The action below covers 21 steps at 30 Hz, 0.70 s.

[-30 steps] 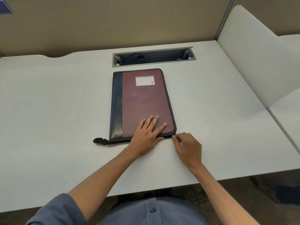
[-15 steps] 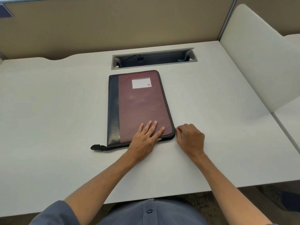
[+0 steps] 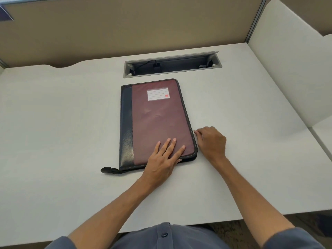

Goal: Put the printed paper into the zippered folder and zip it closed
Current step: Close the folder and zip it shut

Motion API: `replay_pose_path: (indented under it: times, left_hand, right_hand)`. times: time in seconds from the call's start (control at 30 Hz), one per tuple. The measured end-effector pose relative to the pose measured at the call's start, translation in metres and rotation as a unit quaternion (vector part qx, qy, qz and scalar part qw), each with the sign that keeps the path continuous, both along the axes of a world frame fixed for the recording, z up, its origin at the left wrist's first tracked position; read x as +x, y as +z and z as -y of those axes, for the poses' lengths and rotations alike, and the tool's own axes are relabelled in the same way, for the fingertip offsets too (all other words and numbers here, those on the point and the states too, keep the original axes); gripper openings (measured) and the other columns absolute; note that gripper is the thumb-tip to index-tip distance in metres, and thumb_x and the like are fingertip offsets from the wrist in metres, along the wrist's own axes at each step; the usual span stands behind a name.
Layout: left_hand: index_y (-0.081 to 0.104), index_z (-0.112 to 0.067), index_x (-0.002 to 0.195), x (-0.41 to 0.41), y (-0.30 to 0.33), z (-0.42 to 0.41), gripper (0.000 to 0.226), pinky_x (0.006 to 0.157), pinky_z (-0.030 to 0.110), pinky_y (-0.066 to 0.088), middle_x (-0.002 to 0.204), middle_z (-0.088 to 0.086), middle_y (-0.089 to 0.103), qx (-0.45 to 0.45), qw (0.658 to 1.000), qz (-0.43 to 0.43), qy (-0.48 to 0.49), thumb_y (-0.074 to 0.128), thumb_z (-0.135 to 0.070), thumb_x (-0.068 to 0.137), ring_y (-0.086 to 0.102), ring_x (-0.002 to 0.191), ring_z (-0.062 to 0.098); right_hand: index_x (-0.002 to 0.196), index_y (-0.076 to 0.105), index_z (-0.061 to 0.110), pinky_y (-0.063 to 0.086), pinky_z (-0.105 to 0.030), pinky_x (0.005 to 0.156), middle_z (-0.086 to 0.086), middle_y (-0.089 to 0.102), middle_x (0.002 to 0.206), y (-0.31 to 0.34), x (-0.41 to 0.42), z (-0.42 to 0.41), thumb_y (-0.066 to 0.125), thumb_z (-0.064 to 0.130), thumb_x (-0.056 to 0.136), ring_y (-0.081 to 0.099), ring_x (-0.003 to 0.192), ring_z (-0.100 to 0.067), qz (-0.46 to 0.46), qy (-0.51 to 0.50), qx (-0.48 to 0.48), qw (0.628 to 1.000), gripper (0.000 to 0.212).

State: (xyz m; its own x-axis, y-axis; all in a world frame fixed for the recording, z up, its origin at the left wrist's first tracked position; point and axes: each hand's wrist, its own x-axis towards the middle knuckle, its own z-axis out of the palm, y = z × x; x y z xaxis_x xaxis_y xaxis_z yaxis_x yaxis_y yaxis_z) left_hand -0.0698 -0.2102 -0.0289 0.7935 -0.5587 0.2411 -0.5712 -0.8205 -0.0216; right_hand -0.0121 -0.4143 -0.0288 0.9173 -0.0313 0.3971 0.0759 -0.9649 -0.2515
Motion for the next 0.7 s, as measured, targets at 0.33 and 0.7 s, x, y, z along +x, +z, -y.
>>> replay_pose_path:
  times: [0.33, 0.7]
  left_hand:
    - [0.054, -0.019, 0.137, -0.005, -0.003, -0.006, 0.042, 0.099, 0.053, 0.046, 0.142, 0.016, 0.052, -0.027, 0.999, 0.021, -0.014, 0.05, -0.029, 0.096, 0.049, 0.132, 0.032]
    - [0.053, -0.02, 0.138, -0.012, -0.017, -0.016, 0.04, 0.102, 0.054, 0.043, 0.145, 0.016, 0.047, -0.054, 0.998, 0.024, -0.028, 0.05, -0.03, 0.099, 0.043, 0.136, 0.032]
  right_hand:
    - [0.094, 0.075, 0.02, 0.041, -0.03, 0.062, -0.001, 0.071, 0.09, 0.007, 0.098, -0.006, 0.052, 0.037, 0.096, 0.064, 0.084, -0.026, -0.103, 0.019, 0.021, 0.994, 0.028]
    - [0.089, 0.073, 0.014, 0.033, -0.029, 0.06, -0.008, 0.072, 0.085, 0.018, 0.183, -0.012, 0.052, 0.032, 0.097, 0.06, 0.072, -0.03, -0.136, -0.013, 0.02, 0.99, 0.029]
